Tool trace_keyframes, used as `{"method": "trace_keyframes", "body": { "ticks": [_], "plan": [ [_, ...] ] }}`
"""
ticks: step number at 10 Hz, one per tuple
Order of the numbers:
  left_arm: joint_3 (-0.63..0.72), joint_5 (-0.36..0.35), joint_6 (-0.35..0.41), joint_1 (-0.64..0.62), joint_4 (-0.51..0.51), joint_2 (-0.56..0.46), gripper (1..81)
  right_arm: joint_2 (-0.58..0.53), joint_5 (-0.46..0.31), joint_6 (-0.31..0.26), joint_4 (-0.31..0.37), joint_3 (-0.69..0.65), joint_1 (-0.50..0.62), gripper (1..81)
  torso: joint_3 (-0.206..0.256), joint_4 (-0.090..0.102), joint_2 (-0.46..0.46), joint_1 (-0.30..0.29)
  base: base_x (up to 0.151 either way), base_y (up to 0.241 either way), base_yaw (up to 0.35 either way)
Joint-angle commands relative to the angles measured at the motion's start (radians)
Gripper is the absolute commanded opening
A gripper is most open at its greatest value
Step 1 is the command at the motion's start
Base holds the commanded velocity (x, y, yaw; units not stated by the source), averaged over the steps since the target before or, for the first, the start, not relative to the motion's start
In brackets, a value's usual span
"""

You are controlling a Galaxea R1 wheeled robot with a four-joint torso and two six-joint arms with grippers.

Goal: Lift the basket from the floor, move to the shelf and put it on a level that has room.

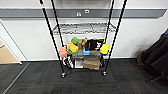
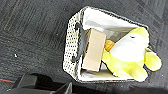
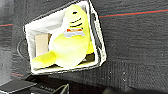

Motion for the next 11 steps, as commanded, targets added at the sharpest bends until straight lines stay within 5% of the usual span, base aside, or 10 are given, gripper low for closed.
{"method": "trace_keyframes", "body": {
  "ticks": [1, 2, 5, 10, 11],
  "plan": [
    [0.007, 0.104, -0.003, -0.080, -0.012, -0.024, 81.1, -0.001, -0.067, 0.002, 0.023, 0.003, 0.107, 81.1, -0.091, 0.000, -0.098, 0.063, 0.000, 0.000, 0.000],
    [0.007, 0.105, -0.003, -0.083, -0.011, -0.022, 81.1, 0.012, -0.072, 0.002, 0.022, -0.009, 0.122, 81.1, -0.025, 0.000, -0.127, 0.081, 0.000, 0.000, 0.000],
    [0.007, 0.139, -0.003, -0.108, -0.032, -0.032, 81.1, 0.027, -0.115, 0.003, 0.026, -0.027, 0.158, 81.1, -0.077, 0.000, -0.208, 0.134, 0.000, 0.000, 0.000],
    [0.007, 0.144, -0.003, -0.142, -0.033, -0.023, 81.1, 0.038, -0.116, 0.006, 0.032, -0.027, 0.205, 81.1, -0.083, 0.000, -0.374, 0.238, 0.000, 0.000, 0.000],
    [0.008, 0.145, -0.003, -0.143, -0.032, -0.018, 81.1, 0.042, -0.118, 0.006, 0.038, -0.027, 0.214, 81.1, -0.154, 0.000, -0.407, 0.258, 0.000, 0.000, 0.000]
  ]
}}
